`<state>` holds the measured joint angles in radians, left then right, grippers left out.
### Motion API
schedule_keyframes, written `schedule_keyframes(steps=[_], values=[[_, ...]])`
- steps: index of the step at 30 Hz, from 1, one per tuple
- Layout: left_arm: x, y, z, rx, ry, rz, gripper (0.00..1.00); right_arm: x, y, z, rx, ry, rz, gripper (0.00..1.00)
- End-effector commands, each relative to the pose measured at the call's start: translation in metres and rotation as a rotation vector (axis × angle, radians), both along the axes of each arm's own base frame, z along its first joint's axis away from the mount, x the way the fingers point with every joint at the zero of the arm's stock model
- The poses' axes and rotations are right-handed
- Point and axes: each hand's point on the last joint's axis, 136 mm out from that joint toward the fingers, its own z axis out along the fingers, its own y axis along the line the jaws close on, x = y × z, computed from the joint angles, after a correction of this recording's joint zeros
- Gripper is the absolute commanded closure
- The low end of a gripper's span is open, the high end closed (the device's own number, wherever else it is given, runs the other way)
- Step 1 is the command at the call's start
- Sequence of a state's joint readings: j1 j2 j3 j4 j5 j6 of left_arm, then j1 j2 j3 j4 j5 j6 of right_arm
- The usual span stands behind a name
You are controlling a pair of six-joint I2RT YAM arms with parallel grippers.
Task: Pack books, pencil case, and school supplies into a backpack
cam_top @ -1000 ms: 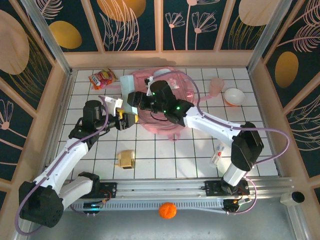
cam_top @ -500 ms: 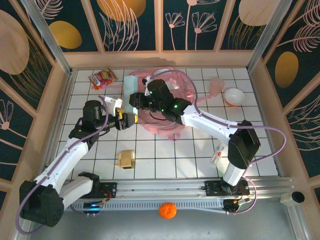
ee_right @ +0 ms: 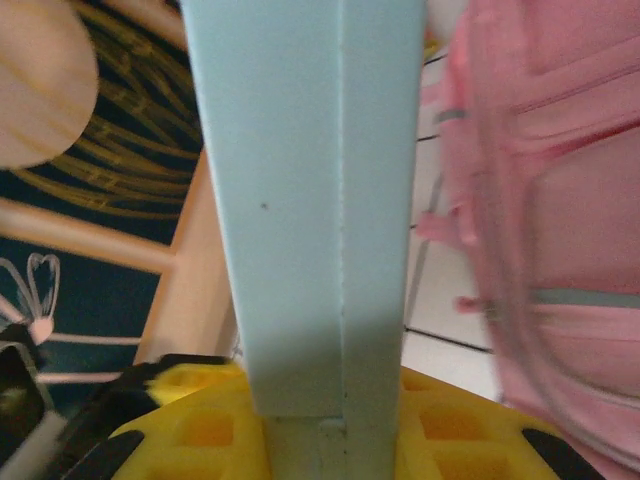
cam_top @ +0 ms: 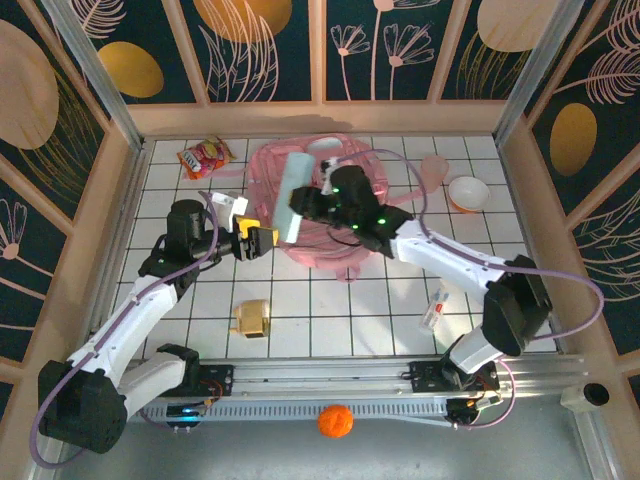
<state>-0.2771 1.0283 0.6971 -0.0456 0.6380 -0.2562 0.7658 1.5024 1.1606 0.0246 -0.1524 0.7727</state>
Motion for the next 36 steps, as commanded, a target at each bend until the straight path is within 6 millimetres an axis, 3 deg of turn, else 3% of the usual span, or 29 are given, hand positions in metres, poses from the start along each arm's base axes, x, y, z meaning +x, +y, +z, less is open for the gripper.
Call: schedule_keyframes(steps=[1, 6, 12, 21, 26, 30, 31, 36], values=[[0.015, 0.002, 0.022, 0.019, -0.114, 0.015, 0.26, 0.01, -0.042, 0.012, 0.057, -0.001, -0.075, 0.82], [0.024, 0.001, 0.027, 0.093, -0.203, -0.014, 0.3, 0.012, -0.09, 0.005, 0.071, 0.037, -0.136, 0.83], [0.029, -0.009, 0.027, 0.232, -0.312, -0.068, 0.29, 0.009, -0.123, -0.011, 0.097, 0.118, -0.158, 0.84], [0.025, -0.051, 0.008, 0.378, -0.395, -0.199, 0.27, 0.003, -0.156, -0.033, 0.125, 0.204, -0.179, 0.84], [0.025, -0.082, -0.016, 0.526, -0.452, -0.284, 0.24, -0.002, -0.184, -0.045, 0.142, 0.245, -0.229, 0.84], [0.038, -0.102, -0.03, 0.546, -0.47, -0.3, 0.2, -0.007, -0.204, -0.05, 0.157, 0.261, -0.275, 0.84], [0.045, -0.108, -0.021, 0.538, -0.495, -0.298, 0.2, -0.009, -0.207, -0.051, 0.16, 0.265, -0.283, 0.84], [0.064, -0.13, -0.043, 0.606, -0.503, -0.343, 0.19, -0.017, -0.214, -0.053, 0.16, 0.275, -0.299, 0.84]])
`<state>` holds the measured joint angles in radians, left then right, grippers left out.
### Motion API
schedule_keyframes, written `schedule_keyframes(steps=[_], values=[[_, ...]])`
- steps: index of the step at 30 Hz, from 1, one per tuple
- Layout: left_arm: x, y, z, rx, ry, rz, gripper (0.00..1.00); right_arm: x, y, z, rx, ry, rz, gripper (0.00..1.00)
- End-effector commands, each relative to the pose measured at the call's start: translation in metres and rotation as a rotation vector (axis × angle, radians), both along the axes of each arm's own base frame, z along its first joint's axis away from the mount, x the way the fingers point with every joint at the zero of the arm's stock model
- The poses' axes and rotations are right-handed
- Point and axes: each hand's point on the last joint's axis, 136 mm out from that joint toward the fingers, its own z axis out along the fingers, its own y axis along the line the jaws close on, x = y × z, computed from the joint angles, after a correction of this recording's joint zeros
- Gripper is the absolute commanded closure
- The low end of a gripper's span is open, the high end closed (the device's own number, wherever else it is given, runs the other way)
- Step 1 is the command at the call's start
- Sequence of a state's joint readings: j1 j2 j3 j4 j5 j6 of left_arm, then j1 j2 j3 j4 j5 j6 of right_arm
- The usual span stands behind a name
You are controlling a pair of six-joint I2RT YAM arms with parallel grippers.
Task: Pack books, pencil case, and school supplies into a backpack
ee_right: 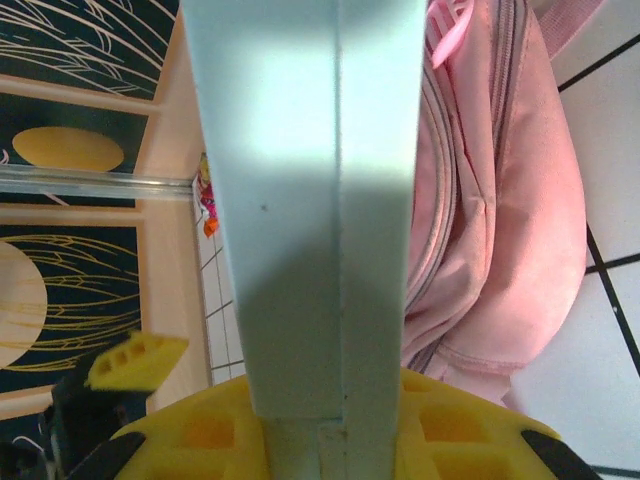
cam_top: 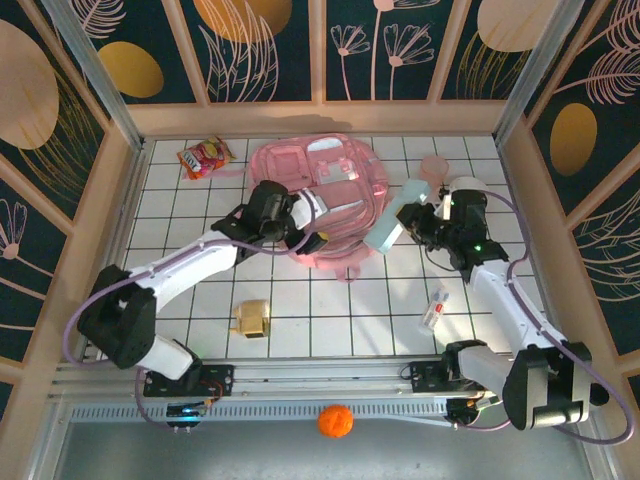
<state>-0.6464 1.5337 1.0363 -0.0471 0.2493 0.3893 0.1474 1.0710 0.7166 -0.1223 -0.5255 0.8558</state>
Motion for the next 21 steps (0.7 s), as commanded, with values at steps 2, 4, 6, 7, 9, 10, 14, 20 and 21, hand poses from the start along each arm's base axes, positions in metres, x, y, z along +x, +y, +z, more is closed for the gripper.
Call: schedule_keyframes(steps=[2, 4, 6, 7, 9, 10, 14, 20, 21], values=[[0.024, -0.019, -0.001, 0.044, -0.084, -0.02, 0.18, -0.01, 0.001, 0.004, 0.024, 0.002, 0.016, 0.84], [0.031, -0.024, -0.008, 0.052, -0.078, -0.021, 0.16, -0.012, 0.001, 0.005, 0.021, 0.0, 0.016, 0.85], [0.034, -0.029, -0.01, 0.052, -0.075, -0.034, 0.16, -0.013, 0.001, 0.007, 0.016, -0.008, 0.019, 0.84], [0.036, -0.032, -0.022, 0.067, -0.053, -0.04, 0.15, -0.013, 0.001, 0.008, 0.014, -0.012, 0.021, 0.85], [0.038, -0.035, -0.03, 0.078, -0.039, -0.053, 0.14, -0.014, 0.0, 0.009, 0.011, -0.014, 0.018, 0.85], [0.039, -0.037, -0.033, 0.079, -0.033, -0.058, 0.13, -0.014, 0.0, 0.008, 0.009, -0.013, 0.02, 0.84], [0.042, -0.045, -0.05, 0.07, 0.001, -0.063, 0.13, -0.014, -0.002, 0.004, 0.0, -0.005, 0.013, 0.85], [0.072, -0.037, -0.069, 0.1, -0.021, 0.117, 0.27, -0.016, -0.001, 0.005, 0.005, -0.006, 0.014, 0.85], [0.075, -0.036, -0.069, 0.097, -0.026, 0.136, 0.31, -0.016, -0.002, 0.004, 0.002, -0.004, 0.013, 0.85]])
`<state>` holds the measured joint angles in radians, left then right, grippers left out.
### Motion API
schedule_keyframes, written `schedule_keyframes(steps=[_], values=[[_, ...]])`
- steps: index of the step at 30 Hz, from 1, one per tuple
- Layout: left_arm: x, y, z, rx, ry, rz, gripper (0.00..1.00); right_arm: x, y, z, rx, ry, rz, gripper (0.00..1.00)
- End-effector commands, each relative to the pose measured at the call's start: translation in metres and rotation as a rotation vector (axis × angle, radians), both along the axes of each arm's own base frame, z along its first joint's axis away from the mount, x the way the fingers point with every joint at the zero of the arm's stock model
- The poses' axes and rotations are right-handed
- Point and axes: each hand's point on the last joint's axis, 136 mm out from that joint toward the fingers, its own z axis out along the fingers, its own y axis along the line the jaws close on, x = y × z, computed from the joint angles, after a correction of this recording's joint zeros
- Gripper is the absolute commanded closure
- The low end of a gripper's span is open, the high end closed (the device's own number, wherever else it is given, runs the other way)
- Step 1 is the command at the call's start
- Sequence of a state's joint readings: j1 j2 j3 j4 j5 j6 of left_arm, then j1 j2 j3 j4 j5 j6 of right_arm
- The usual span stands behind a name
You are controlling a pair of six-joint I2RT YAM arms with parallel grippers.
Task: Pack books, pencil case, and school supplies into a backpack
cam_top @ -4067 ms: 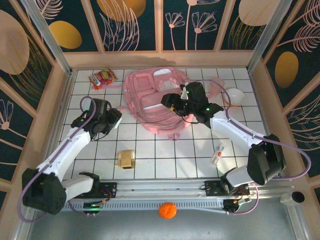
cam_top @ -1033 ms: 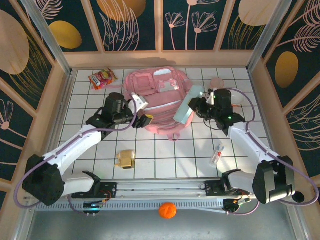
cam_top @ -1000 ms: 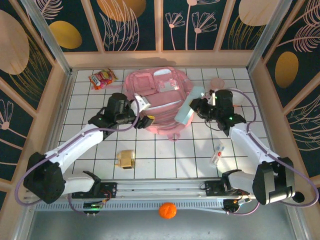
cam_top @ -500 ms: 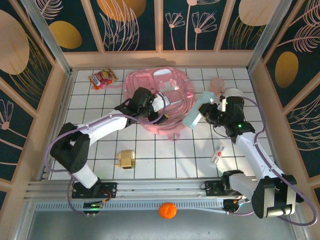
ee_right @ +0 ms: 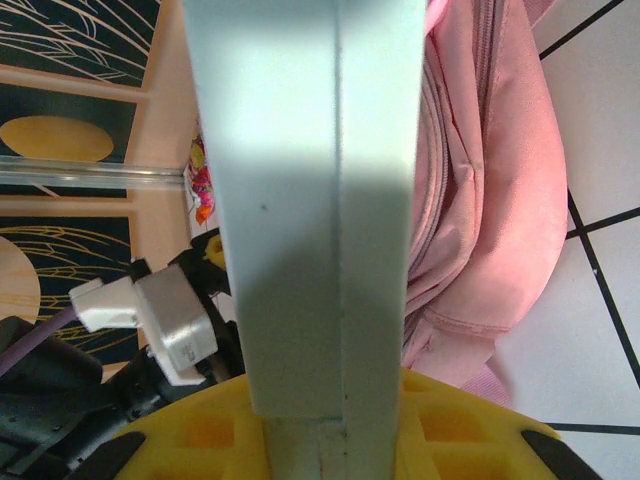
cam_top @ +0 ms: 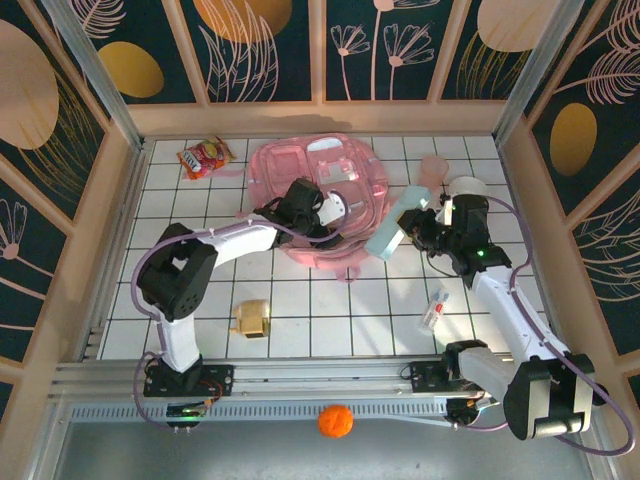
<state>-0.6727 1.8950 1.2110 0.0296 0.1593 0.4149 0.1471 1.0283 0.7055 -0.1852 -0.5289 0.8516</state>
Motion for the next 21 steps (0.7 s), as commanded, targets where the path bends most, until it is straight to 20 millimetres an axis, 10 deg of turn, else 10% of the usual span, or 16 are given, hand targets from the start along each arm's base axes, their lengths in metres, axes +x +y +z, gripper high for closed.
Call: schedule_keyframes(steps=[1, 5, 8, 21], values=[[0.026, 0.001, 0.016, -0.033, -0.08, 0.12, 0.36, -0.003, -0.001, 0.008, 0.005, -0.034, 0.007, 0.85], [0.025, 0.004, 0.049, -0.1, -0.137, 0.141, 0.59, -0.002, -0.001, 0.007, 0.019, -0.037, 0.002, 0.85], [0.022, 0.009, 0.076, -0.161, -0.166, 0.171, 1.0, -0.001, 0.001, 0.01, 0.038, -0.046, -0.002, 0.86], [0.002, 0.02, 0.159, -0.384, -0.144, 0.252, 1.0, 0.001, 0.004, 0.03, 0.11, -0.089, -0.014, 0.86]])
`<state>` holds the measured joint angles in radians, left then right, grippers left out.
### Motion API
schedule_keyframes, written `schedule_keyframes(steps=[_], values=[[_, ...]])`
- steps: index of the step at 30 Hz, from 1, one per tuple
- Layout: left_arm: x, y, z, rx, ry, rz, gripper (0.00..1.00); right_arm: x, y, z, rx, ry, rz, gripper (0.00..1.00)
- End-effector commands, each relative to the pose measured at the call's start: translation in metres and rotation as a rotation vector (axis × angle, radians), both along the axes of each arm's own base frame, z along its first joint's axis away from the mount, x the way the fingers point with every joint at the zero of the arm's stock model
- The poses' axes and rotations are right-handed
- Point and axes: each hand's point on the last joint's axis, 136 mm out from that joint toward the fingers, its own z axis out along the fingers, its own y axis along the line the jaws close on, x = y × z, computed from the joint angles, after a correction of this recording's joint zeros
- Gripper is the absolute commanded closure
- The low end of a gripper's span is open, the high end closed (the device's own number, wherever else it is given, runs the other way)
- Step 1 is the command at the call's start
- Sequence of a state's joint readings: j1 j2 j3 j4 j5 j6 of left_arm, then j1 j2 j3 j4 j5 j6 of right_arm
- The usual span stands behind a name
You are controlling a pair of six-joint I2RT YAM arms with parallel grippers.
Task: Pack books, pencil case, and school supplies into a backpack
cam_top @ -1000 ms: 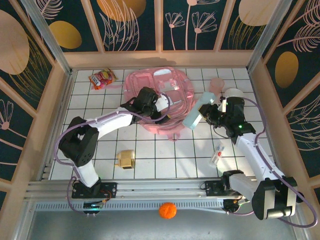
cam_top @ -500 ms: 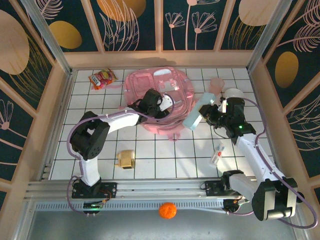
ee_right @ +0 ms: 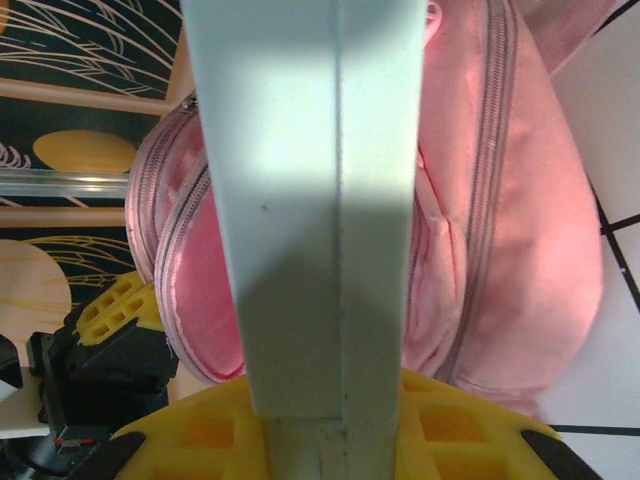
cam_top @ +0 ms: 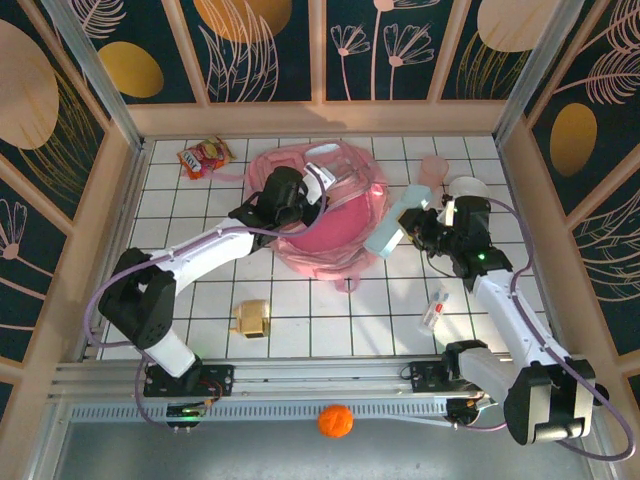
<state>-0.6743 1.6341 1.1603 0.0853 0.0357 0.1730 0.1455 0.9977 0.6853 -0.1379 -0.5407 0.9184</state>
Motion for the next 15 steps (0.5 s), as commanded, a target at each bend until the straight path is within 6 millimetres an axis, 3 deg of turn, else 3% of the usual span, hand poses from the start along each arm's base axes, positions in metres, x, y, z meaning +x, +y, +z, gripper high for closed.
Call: schedule_keyframes(steps=[1, 5, 9, 15], values=[[-0.002, -0.003, 0.045, -0.132, -0.05, 0.012, 1.0, 0.0, 0.003, 0.022, 0.057, -0.078, 0.004, 0.86], [-0.003, -0.003, 0.057, -0.145, -0.034, 0.015, 1.0, -0.003, 0.003, 0.019, 0.081, -0.064, -0.013, 0.86], [-0.006, -0.008, 0.077, -0.208, -0.016, 0.003, 1.0, -0.006, 0.016, 0.02, 0.145, -0.078, -0.018, 0.87], [-0.005, -0.013, 0.089, -0.259, 0.016, 0.011, 1.0, -0.004, 0.065, 0.022, 0.248, -0.112, 0.01, 0.89]])
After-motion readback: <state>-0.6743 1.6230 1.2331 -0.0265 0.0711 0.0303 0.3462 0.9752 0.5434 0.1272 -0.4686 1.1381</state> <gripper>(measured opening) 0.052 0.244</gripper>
